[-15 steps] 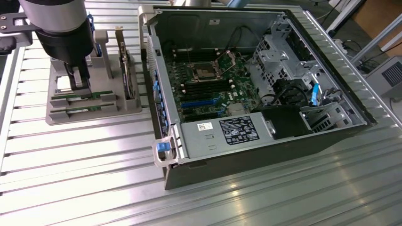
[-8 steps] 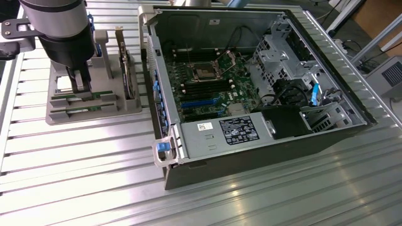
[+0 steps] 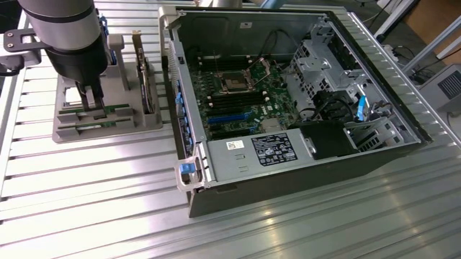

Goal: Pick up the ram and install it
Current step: 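Pick up the ram and move it above insertion slot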

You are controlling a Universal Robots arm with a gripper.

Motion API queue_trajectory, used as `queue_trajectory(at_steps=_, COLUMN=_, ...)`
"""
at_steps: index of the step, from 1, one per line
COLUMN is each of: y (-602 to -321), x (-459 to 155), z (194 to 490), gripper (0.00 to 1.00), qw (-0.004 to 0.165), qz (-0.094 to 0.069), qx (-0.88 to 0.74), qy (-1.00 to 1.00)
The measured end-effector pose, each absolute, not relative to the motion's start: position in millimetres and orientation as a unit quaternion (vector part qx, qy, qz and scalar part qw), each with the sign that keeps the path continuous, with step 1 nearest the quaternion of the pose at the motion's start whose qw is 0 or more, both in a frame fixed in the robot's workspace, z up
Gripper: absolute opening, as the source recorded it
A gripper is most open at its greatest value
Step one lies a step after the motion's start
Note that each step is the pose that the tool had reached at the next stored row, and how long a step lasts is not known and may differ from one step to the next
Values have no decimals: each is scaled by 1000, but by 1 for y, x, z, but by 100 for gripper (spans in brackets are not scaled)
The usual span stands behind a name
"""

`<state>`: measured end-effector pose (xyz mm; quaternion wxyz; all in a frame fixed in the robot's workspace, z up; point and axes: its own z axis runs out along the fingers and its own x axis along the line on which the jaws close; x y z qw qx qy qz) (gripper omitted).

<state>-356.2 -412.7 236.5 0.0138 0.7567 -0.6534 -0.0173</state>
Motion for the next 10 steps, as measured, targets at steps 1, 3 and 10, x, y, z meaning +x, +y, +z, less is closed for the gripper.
queue_trajectory(at_steps=1, y=-413, x=-356, z=236, gripper=36, qw=14, qz=-17, qx=757, qy=-653)
queue_trajectory(at_steps=3, y=-413, x=-357, z=234, gripper=36, qw=14, qz=-17, qx=757, qy=-653)
queue_trajectory(at_steps=10, y=-414, x=-358, z=230, gripper=36, qw=14, qz=-17, qx=757, qy=-653)
